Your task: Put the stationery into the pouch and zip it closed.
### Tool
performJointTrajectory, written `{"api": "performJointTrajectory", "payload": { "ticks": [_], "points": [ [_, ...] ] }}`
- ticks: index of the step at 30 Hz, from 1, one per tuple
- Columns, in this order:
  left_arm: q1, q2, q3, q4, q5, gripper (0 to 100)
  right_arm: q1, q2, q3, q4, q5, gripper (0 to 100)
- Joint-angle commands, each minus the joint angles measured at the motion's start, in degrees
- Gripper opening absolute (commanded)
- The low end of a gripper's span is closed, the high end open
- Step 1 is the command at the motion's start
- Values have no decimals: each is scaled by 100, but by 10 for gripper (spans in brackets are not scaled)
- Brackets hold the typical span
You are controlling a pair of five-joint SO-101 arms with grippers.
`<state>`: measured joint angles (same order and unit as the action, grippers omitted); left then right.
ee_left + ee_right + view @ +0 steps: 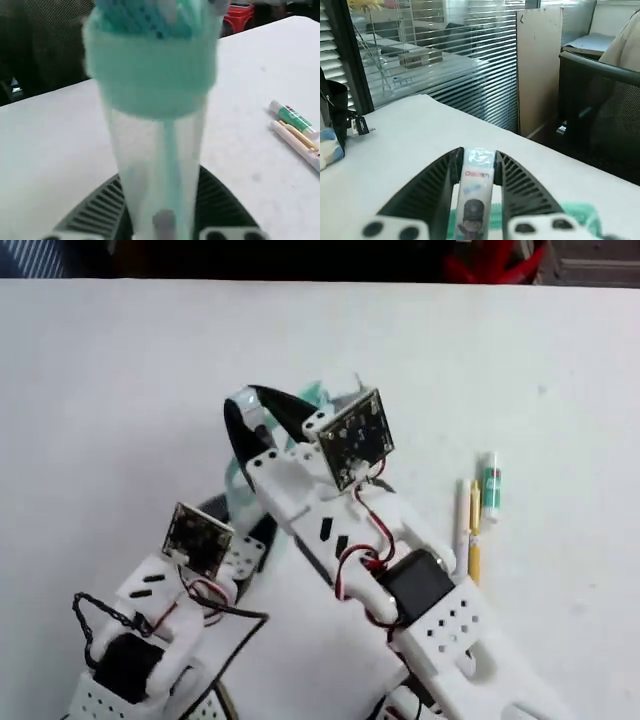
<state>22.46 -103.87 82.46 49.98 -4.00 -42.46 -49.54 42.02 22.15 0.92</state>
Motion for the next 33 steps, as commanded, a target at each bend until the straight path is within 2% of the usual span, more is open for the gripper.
{"api": "performJointTrajectory", "payload": {
  "ticks": [1, 10, 15, 24, 26, 29, 33],
  "points": [
    [303, -84, -651, 220, 26, 196, 13, 75, 18, 251, 18, 17],
    [189, -84, -712, 352, 35, 199, 13, -1051, 26, 1235, 53, 17],
    [-286, -84, -756, 316, 536, 199, 13, -1341, 26, 1859, 62, 17],
    [-321, -84, -756, 316, 519, 195, -145, -1367, 18, 2026, 88, 17],
    [-312, -84, -756, 316, 519, 194, -286, -1323, -35, 1868, 369, 17],
    [-277, -84, -747, 316, 519, 150, -382, -1262, 0, 989, 651, 17],
    [-277, -84, -747, 316, 510, 80, -136, -936, 193, 189, 633, 17]
  ]
}}
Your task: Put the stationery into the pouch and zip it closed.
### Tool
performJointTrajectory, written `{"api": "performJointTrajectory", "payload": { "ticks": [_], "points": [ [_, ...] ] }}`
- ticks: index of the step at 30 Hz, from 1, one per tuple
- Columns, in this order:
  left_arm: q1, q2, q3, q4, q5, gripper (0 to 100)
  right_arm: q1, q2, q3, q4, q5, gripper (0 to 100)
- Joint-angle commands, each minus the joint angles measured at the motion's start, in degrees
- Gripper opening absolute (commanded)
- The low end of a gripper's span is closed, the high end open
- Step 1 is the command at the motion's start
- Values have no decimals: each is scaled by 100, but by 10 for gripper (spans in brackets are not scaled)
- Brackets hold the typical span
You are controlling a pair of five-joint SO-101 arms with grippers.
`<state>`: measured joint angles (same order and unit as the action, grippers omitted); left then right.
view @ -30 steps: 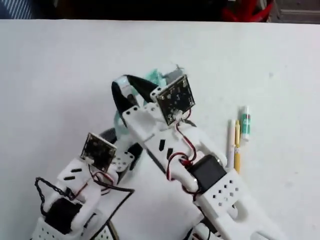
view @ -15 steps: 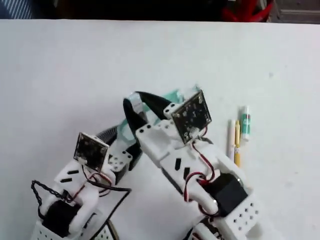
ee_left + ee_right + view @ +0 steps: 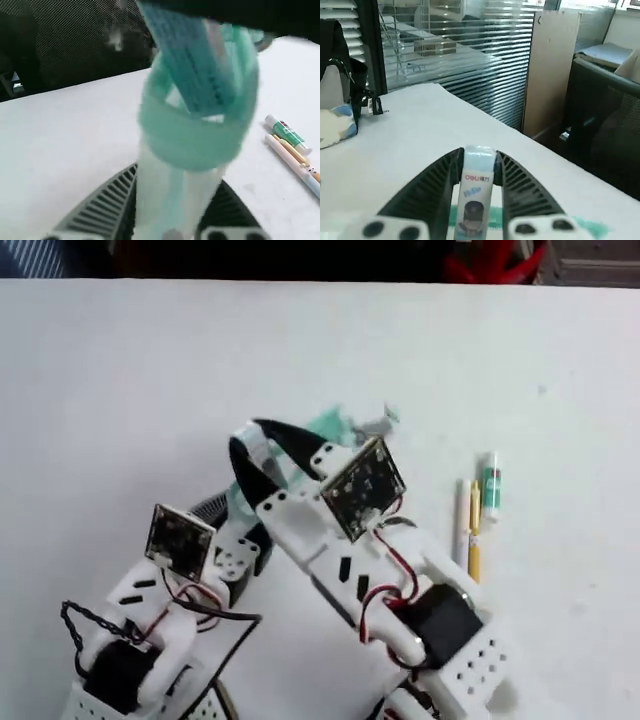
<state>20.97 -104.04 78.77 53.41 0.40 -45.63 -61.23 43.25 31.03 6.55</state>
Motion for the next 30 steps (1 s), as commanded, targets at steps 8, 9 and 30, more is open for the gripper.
{"api": "performJointTrajectory", "payload": {
  "ticks": [8, 9, 30],
  "points": [
    [-171, -66, -378, -26, 70, 124, 338, 66, 492, -259, 35, 17],
    [-171, -66, -378, -26, 70, 122, 321, -101, 492, -40, 26, 17],
    [-171, -66, -387, -97, -580, 47, -110, -787, -264, 1771, 589, 189]
  ]
}}
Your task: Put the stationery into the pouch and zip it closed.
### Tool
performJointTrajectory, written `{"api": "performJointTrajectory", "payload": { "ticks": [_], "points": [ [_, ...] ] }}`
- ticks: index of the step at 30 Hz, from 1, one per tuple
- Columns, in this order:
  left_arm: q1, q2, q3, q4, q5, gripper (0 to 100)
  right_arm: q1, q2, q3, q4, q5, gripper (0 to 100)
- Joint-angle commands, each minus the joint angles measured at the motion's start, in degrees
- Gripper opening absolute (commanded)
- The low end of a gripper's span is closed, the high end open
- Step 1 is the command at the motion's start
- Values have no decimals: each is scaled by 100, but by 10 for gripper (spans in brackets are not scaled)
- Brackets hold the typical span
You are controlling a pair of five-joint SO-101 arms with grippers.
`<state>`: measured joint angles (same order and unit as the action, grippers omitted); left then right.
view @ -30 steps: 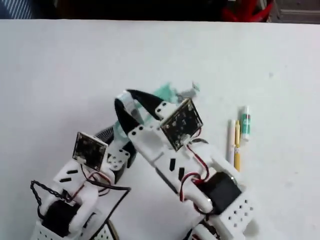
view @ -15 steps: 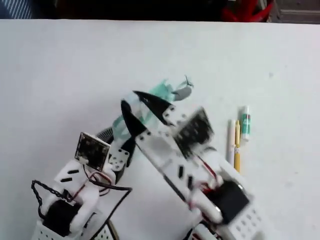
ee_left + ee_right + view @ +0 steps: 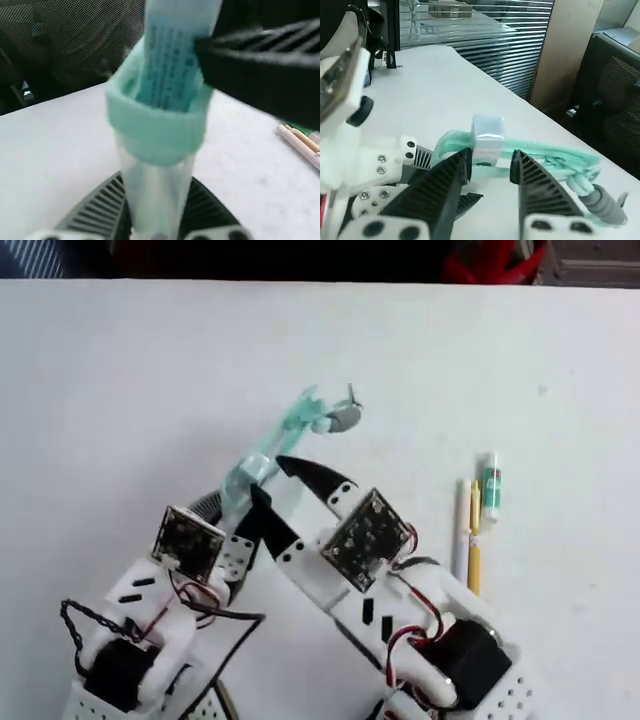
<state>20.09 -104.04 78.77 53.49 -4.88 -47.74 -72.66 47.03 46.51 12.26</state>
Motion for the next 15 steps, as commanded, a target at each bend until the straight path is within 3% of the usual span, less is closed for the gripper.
{"api": "performJointTrajectory", "payload": {
  "ticks": [1, 6, 15],
  "points": [
    [-84, -66, -378, -88, -44, 77, 215, 505, -826, 321, -44, 213],
    [-92, -66, -387, 105, 651, 211, 1174, 1499, -1820, 778, -879, 225],
    [-356, -66, -343, 79, 607, 207, 1771, 2097, -3095, 1824, -1108, 214]
  ]
}}
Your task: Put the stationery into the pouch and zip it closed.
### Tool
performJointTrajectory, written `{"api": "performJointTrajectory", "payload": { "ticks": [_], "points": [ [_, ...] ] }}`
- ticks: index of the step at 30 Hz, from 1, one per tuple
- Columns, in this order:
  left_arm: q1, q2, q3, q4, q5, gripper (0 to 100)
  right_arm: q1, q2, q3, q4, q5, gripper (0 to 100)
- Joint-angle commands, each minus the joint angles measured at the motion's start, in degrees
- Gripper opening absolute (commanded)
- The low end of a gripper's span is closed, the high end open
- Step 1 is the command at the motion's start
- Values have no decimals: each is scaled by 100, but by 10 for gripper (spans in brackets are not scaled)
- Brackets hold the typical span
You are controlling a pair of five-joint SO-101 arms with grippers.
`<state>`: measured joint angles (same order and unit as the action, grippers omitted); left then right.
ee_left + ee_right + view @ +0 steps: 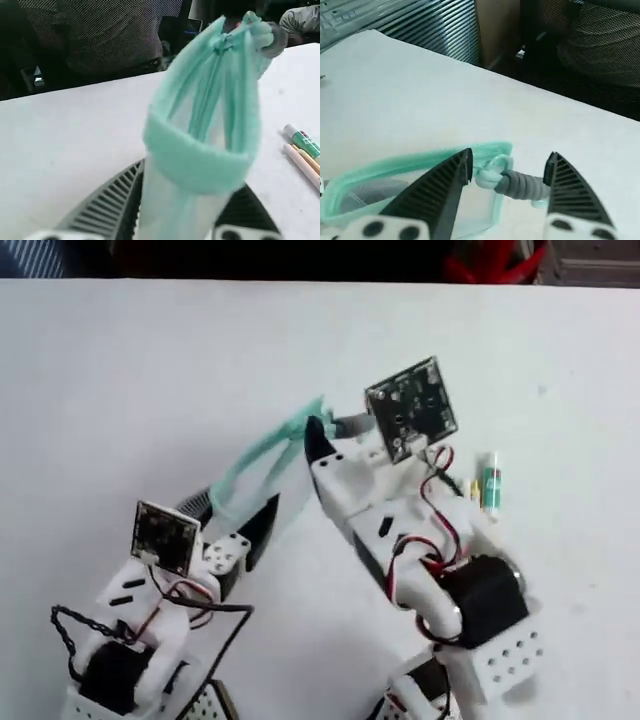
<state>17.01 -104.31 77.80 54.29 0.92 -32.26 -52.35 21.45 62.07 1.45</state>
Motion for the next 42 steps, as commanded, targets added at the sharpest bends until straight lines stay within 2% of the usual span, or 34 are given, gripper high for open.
{"api": "performJointTrajectory", "payload": {
  "ticks": [1, 5, 13, 17, 23, 28, 34, 38, 42],
  "points": [
    [-31, -40, -246, 0, 26, 207, 295, 92, -554, 286, -26, 209],
    [-31, -40, -246, 0, 26, 206, 910, 233, -580, 347, -26, 202],
    [-48, -40, -185, 0, 26, 206, 3090, 1279, -404, 1358, 0, 202],
    [-57, -40, -114, 9, 35, 206, 3732, 2308, 26, 1244, 527, 202],
    [-66, -40, -114, 9, 44, 207, 4075, 3714, 448, 998, 1134, 200],
    [-66, -40, -35, 9, 53, 207, 4444, 4664, 721, 268, 1178, 200],
    [-31, -40, -26, 9, 53, 207, 5077, 5015, 765, -13, 1204, 201],
    [-13, -40, -26, 0, 53, 207, 5007, 5165, 862, -101, 1407, 199],
    [-31, -40, -26, 0, 53, 207, 4690, 5560, 862, -224, 1433, 140]
  ]
}}
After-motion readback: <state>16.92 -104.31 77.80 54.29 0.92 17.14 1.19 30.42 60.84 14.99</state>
